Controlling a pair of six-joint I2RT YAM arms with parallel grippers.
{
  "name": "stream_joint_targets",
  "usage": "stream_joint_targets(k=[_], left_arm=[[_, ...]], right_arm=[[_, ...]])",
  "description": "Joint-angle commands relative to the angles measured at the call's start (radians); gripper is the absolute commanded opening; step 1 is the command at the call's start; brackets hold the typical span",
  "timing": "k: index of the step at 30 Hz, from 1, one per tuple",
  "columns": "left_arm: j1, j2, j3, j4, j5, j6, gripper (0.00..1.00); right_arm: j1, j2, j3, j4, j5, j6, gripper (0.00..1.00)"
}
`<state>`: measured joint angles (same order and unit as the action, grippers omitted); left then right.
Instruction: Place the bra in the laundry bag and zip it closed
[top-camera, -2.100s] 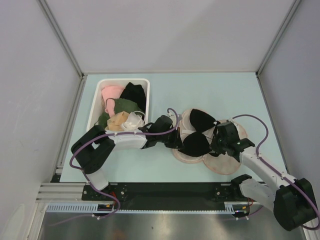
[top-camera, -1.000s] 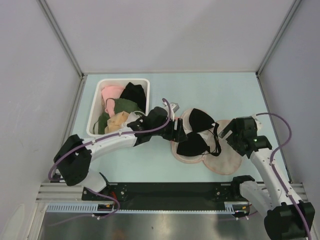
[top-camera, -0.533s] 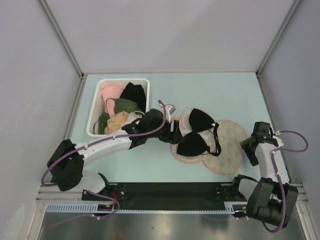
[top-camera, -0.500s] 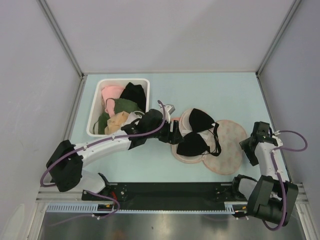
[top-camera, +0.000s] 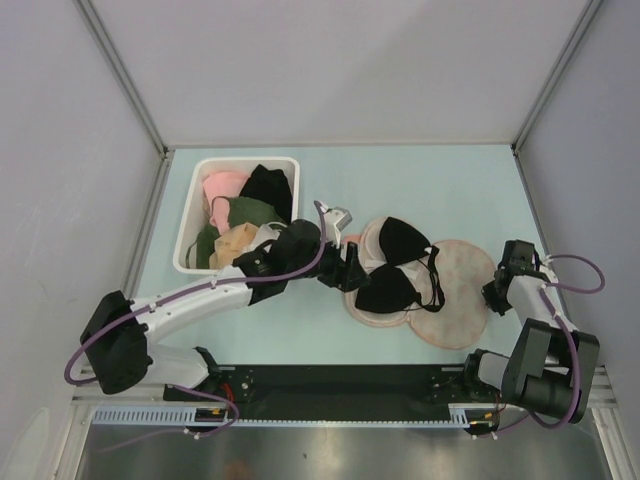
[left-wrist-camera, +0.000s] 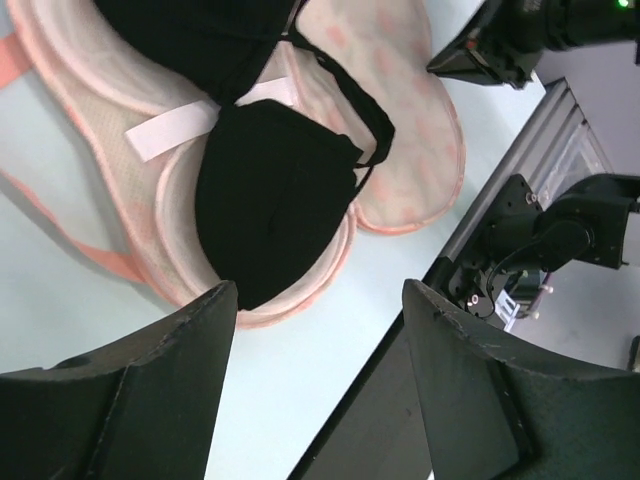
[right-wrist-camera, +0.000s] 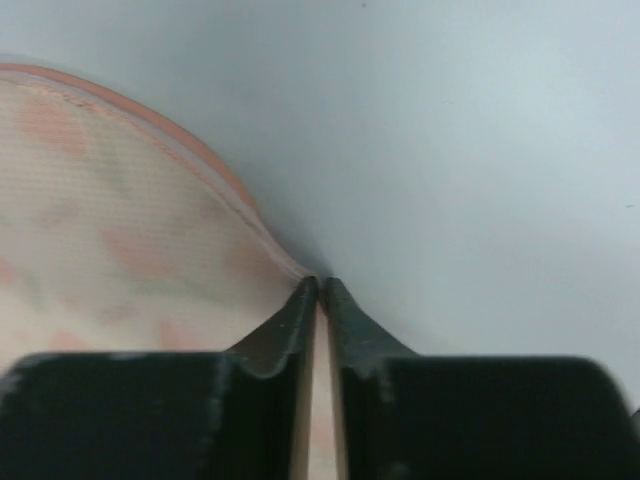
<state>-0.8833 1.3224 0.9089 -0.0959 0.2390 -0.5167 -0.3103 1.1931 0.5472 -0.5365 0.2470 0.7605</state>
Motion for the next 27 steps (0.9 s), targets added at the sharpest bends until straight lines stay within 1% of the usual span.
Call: stream_joint_targets(k=[1, 2, 4, 5, 8, 10, 15, 19, 21, 25, 27], left_arm=[[-0.100, -0.043, 0.058, 0.047, -0.156, 0.118, 0.73], [-0.142, -0.042, 0.053, 0.091, -0.183, 0.129, 0.74], [-0.175, -0.034, 0.016, 0.183, -0.207, 0.148, 0.74], [-0.198, -0.028, 0.002, 0.273, -0.205, 0.146, 0.75], [-0.235, 0.018, -0.015, 0.410, -0.201, 0.155, 0.78], [-0.255, 0.049, 0.016, 0.439, -0.208, 0.190, 0.80], [-0.282, 0.164, 0.108, 0.452, -0.205, 0.222, 0.80], [-0.286, 0.181, 0.134, 0.461, -0.211, 0.195, 0.80], [-0.284, 0.169, 0.131, 0.458, -0.204, 0.182, 0.80], [-0.286, 0.143, 0.128, 0.418, -0.205, 0.173, 0.80], [-0.286, 0.127, 0.127, 0.391, -0.198, 0.172, 0.80]], right_arm=[[0.046, -0.013, 0.017, -0.029, -0.032, -0.026, 0.06], [0.065, -0.029, 0.045, -0.046, -0.025, -0.027, 0.00], [0.135, -0.088, 0.066, -0.092, -0.017, -0.023, 0.00], [0.160, -0.108, 0.086, -0.106, -0.020, -0.015, 0.00], [0.230, -0.193, 0.118, -0.164, -0.023, -0.006, 0.00], [0.261, -0.227, 0.155, -0.204, -0.043, 0.000, 0.00], [0.304, -0.315, 0.250, -0.284, -0.064, 0.010, 0.00], [0.287, -0.345, 0.252, -0.313, -0.049, -0.009, 0.00], [0.243, -0.348, 0.247, -0.318, -0.052, -0.015, 0.00], [0.157, -0.339, 0.197, -0.280, -0.123, -0.046, 0.00], [0.131, -0.339, 0.145, -0.273, -0.136, -0.053, 0.00]])
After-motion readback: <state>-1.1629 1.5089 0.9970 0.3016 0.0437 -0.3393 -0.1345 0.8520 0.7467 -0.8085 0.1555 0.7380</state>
